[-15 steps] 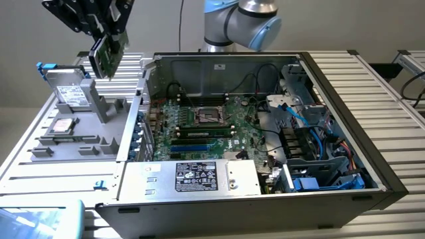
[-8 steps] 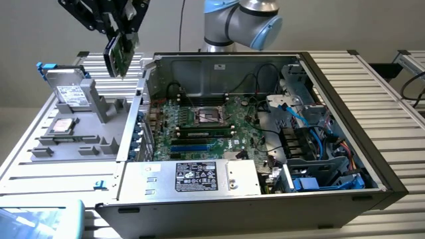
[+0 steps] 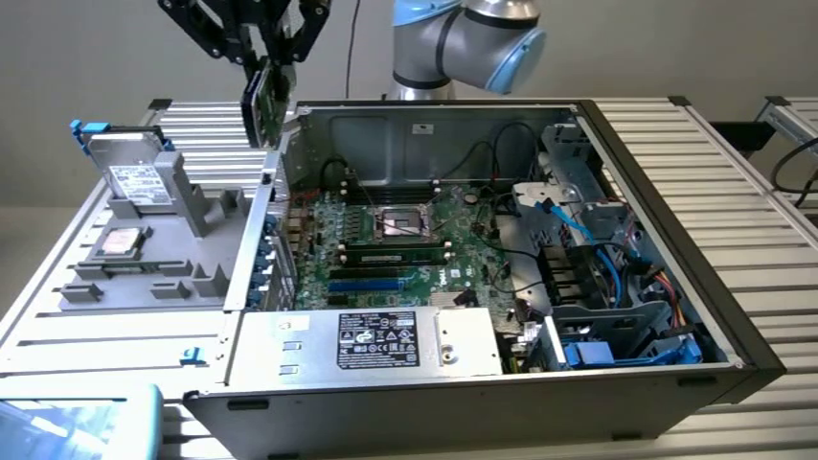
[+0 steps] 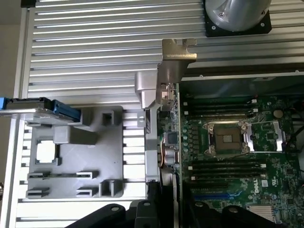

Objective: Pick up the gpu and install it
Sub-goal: 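Pick up the gpu and move the gpu toward the slot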

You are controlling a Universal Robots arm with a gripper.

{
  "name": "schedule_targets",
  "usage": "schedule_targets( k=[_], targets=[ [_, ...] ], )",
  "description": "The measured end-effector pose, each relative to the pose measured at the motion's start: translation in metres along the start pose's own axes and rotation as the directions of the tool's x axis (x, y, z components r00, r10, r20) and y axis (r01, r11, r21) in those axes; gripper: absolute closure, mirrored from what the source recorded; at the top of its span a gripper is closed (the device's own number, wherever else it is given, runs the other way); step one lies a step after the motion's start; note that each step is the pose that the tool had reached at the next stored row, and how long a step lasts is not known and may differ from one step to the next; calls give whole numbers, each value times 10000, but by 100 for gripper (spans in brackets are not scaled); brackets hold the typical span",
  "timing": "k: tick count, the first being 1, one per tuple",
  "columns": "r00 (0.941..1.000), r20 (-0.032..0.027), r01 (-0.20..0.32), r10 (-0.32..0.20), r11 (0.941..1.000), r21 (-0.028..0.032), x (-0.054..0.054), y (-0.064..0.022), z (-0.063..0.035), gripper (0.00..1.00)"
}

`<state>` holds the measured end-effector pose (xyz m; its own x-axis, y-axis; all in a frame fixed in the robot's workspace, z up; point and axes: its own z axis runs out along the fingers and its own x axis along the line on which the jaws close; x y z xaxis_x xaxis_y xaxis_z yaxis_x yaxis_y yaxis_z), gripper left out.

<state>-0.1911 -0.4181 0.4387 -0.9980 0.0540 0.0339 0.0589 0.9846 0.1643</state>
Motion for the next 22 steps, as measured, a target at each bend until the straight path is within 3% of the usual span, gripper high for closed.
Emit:
schedule_targets(
  k=[22],
  targets=[
    [10000, -34, -6, 6, 10000, 3, -1000, 47, -24, 71]
  ],
)
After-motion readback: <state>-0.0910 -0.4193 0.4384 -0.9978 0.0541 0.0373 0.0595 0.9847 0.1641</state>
